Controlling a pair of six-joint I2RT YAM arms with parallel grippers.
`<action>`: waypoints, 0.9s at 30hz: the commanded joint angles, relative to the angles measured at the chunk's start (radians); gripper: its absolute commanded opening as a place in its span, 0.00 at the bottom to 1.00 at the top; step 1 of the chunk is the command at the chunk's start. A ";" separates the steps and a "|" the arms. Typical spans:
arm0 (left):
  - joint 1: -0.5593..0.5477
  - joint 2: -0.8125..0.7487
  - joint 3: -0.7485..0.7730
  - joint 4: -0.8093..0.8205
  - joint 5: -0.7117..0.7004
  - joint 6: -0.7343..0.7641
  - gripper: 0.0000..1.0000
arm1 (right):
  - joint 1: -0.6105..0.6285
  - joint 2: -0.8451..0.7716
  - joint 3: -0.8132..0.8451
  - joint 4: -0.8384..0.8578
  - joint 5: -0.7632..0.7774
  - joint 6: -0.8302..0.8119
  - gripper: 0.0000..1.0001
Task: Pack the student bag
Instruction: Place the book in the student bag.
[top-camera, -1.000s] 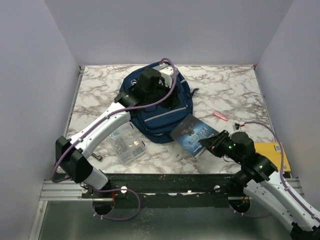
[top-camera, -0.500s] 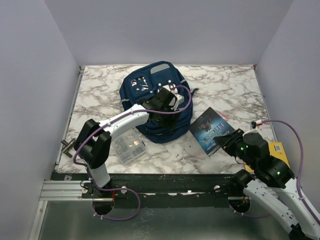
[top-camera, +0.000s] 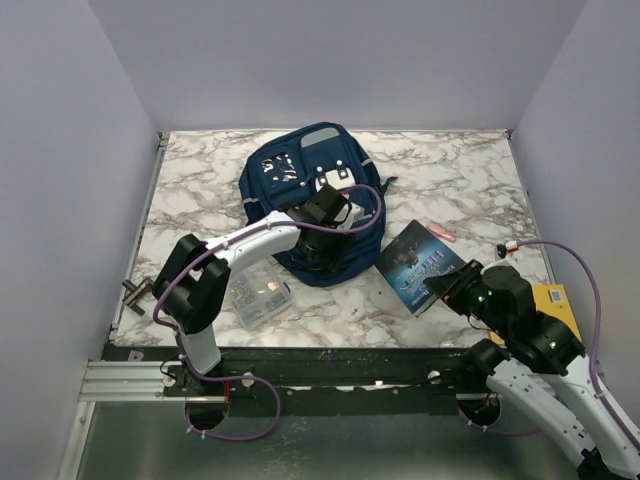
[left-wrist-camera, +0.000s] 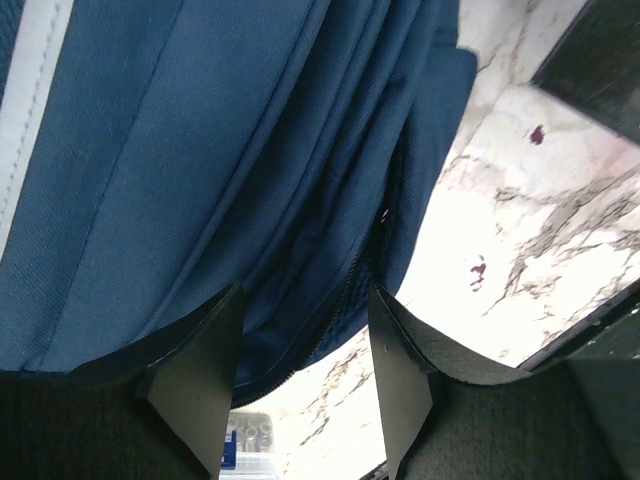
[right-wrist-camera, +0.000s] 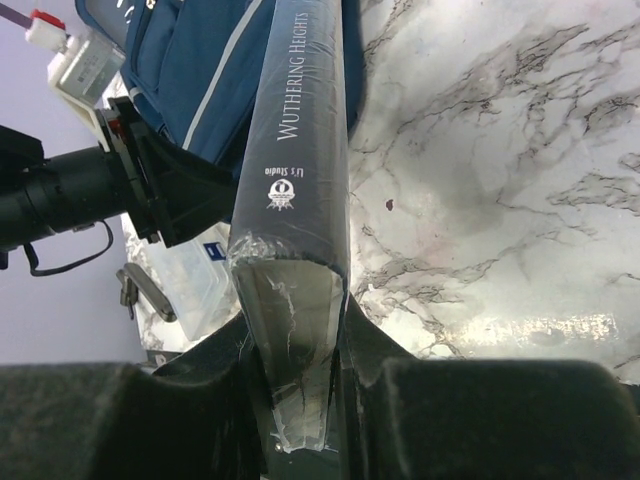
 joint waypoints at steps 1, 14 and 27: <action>0.029 -0.060 -0.058 -0.046 -0.018 0.050 0.54 | 0.000 -0.028 0.031 0.129 -0.002 -0.001 0.00; 0.036 -0.082 -0.043 -0.042 -0.053 0.095 0.26 | 0.001 -0.019 0.019 0.162 -0.034 -0.003 0.00; 0.046 -0.101 -0.042 -0.012 -0.004 0.075 0.38 | 0.001 -0.003 0.016 0.178 -0.049 -0.008 0.01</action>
